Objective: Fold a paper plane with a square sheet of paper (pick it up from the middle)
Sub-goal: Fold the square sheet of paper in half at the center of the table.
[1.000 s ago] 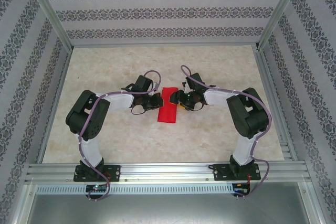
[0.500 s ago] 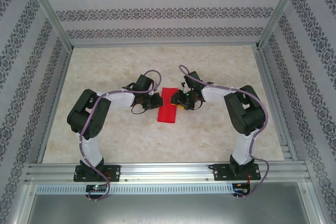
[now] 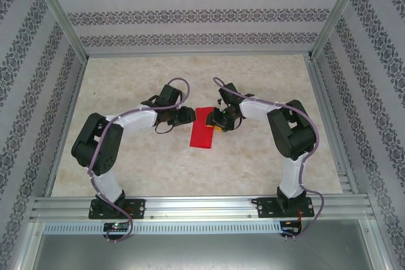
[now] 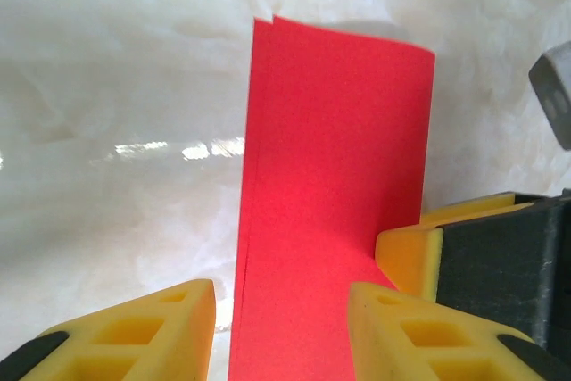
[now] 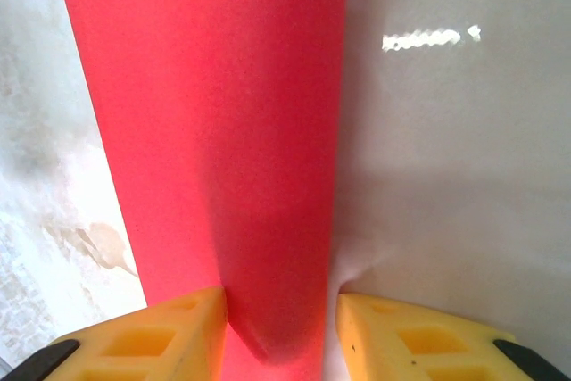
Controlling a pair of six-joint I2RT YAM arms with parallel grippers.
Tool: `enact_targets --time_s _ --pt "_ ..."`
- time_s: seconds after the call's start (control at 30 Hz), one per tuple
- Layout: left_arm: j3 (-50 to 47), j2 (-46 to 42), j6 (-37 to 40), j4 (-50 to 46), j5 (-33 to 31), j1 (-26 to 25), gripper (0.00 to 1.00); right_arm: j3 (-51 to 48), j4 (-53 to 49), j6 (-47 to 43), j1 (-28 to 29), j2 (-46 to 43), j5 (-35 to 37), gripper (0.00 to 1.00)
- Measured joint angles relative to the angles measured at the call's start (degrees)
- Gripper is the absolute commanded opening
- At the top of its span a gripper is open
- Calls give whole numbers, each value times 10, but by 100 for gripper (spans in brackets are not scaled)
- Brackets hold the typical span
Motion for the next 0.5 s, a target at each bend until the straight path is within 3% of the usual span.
enact_targets --time_s 0.5 --pt "-38 -16 -18 14 -20 22 41 47 -63 -14 10 29 21 42"
